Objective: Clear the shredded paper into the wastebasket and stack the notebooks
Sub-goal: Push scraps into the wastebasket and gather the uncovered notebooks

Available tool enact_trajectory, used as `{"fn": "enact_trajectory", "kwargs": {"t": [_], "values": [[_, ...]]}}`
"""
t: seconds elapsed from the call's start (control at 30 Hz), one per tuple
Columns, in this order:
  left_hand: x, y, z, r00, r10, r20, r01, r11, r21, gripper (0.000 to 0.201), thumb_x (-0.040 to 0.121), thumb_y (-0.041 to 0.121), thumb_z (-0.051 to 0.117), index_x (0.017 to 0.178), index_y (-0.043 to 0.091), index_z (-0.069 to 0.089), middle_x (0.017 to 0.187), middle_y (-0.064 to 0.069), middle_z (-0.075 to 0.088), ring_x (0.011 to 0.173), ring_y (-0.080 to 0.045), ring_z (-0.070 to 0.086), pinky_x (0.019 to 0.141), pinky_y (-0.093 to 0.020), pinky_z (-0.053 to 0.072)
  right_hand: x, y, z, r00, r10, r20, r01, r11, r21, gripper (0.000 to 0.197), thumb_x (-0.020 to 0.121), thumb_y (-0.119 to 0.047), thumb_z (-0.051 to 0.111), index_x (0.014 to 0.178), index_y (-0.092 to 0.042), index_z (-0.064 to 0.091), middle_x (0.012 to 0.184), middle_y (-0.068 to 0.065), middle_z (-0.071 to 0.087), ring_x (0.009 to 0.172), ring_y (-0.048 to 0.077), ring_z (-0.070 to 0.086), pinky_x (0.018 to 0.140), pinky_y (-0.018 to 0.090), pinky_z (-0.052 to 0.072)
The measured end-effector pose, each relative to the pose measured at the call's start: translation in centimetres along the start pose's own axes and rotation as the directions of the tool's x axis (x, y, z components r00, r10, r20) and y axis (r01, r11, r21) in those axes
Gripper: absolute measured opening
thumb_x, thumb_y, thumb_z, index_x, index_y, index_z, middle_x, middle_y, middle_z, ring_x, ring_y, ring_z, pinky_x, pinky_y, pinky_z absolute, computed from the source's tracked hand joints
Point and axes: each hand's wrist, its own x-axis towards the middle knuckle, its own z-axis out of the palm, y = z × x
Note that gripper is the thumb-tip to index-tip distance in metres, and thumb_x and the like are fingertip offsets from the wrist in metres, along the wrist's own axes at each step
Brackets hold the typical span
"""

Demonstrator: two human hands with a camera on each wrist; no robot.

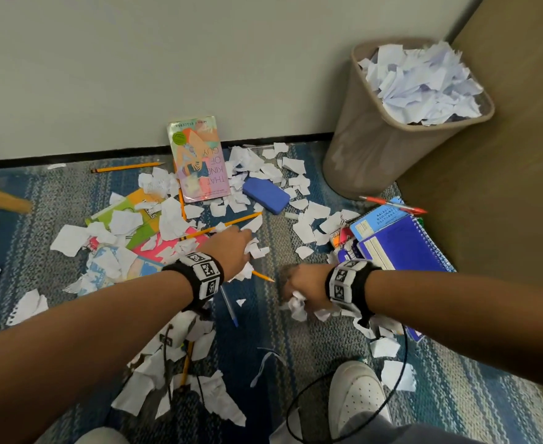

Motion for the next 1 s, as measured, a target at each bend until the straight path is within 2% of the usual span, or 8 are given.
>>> {"fn": "enact_trajectory", "kwargs": {"t": [0.13, 0.33, 0.47, 0.53, 0.6, 0.67, 0.8, 1.0], "values": [[2.3, -0.1, -4.3, 0.986, -0.051, -0.157, 0.036, 0.994, -0.101, 0.034, 0.096, 0.024, 0.049, 0.126, 0.009, 0.046, 0.117, -0.014, 0.051, 0.109, -0.034, 0.052, 0.085, -0.039, 0.042, -1.5, 3.5, -5.8, 0.930, 0.204, -0.306, -0.087, 0.931, 0.356, 0.029, 0.075, -0.019, 0.075, 0.103, -0.011, 0.068, 0.100, 0.006, 0.067, 0.092, 0.024, 0.061, 0.074, 0.026, 0.042], [6.8, 1.1, -14.2, 0.831, -0.083, -0.550, -0.023, 0.983, -0.183, 0.025, 0.091, 0.021, 0.054, 0.111, 0.005, 0.056, 0.107, -0.023, 0.058, 0.101, -0.039, 0.054, 0.080, -0.041, 0.041, -8.6, 8.8, -16.5, 0.619, 0.485, -0.618, 0.207, 0.659, 0.723, 0.028, 0.076, -0.008, 0.078, 0.071, -0.029, 0.061, 0.067, -0.018, 0.064, 0.067, 0.000, 0.061, 0.064, 0.016, 0.045], [9.5, 4.9, -21.0, 0.683, -0.049, -0.729, -0.140, 0.970, -0.197, 0.022, 0.093, 0.026, 0.052, 0.102, 0.006, 0.057, 0.101, -0.020, 0.059, 0.096, -0.038, 0.054, 0.081, -0.040, 0.040, -13.7, 13.6, -20.3, 0.220, 0.683, -0.697, 0.318, 0.625, 0.713, 0.023, 0.076, -0.023, 0.079, 0.074, -0.035, 0.059, 0.073, -0.017, 0.060, 0.069, 0.010, 0.061, 0.063, 0.027, 0.049], [10.9, 7.7, -23.7, 0.626, -0.006, -0.780, -0.220, 0.958, -0.184, 0.021, 0.094, 0.026, 0.052, 0.101, 0.007, 0.056, 0.102, -0.018, 0.059, 0.096, -0.036, 0.053, 0.082, -0.039, 0.039, -15.6, 16.2, -20.5, -0.004, 0.709, -0.705, 0.133, 0.699, 0.703, 0.023, 0.077, -0.025, 0.075, 0.082, -0.033, 0.054, 0.082, -0.013, 0.056, 0.072, 0.008, 0.053, 0.066, 0.022, 0.039], [12.4, 11.0, -26.1, 0.582, 0.057, -0.811, -0.290, 0.946, -0.142, 0.022, 0.094, 0.023, 0.050, 0.106, 0.006, 0.055, 0.106, -0.018, 0.057, 0.100, -0.035, 0.052, 0.083, -0.037, 0.037, -16.4, 18.6, -19.5, -0.117, 0.706, -0.698, -0.039, 0.699, 0.714, 0.020, 0.081, -0.021, 0.070, 0.097, -0.020, 0.058, 0.099, 0.004, 0.057, 0.085, 0.020, 0.053, 0.071, 0.023, 0.034], [13.7, 14.3, -27.9, 0.566, 0.110, -0.817, -0.335, 0.936, -0.106, 0.022, 0.095, 0.023, 0.049, 0.110, 0.007, 0.054, 0.110, -0.016, 0.056, 0.103, -0.032, 0.051, 0.084, -0.033, 0.034, -15.7, 20.8, -17.6, -0.033, 0.768, -0.640, -0.239, 0.615, 0.751, 0.036, 0.084, -0.019, 0.068, 0.116, -0.010, 0.054, 0.120, 0.015, 0.050, 0.103, 0.032, 0.053, 0.078, 0.028, 0.038], [16.4, 19.4, -29.1, 0.622, 0.247, -0.743, -0.351, 0.936, 0.018, 0.024, 0.094, 0.019, 0.049, 0.116, 0.009, 0.051, 0.116, -0.012, 0.052, 0.102, -0.030, 0.053, 0.077, -0.031, 0.037, -13.8, 21.9, -14.4, 0.295, 0.847, -0.443, -0.580, 0.527, 0.622, 0.065, 0.087, -0.041, 0.057, 0.142, -0.017, 0.032, 0.149, 0.018, 0.026, 0.132, 0.042, 0.036, 0.108, 0.052, 0.033], [21.6, 21.0, -24.1, 0.926, 0.280, -0.254, -0.225, 0.948, 0.227, 0.034, 0.090, 0.020, 0.052, 0.123, 0.014, 0.052, 0.120, -0.012, 0.058, 0.108, -0.033, 0.057, 0.092, -0.041, 0.048, -12.7, 21.8, -15.3, 0.562, 0.778, -0.281, -0.596, 0.616, 0.515, 0.070, 0.072, -0.066, 0.048, 0.129, -0.026, 0.057, 0.136, 0.010, 0.056, 0.125, 0.033, 0.050, 0.107, 0.044, 0.038]]}}
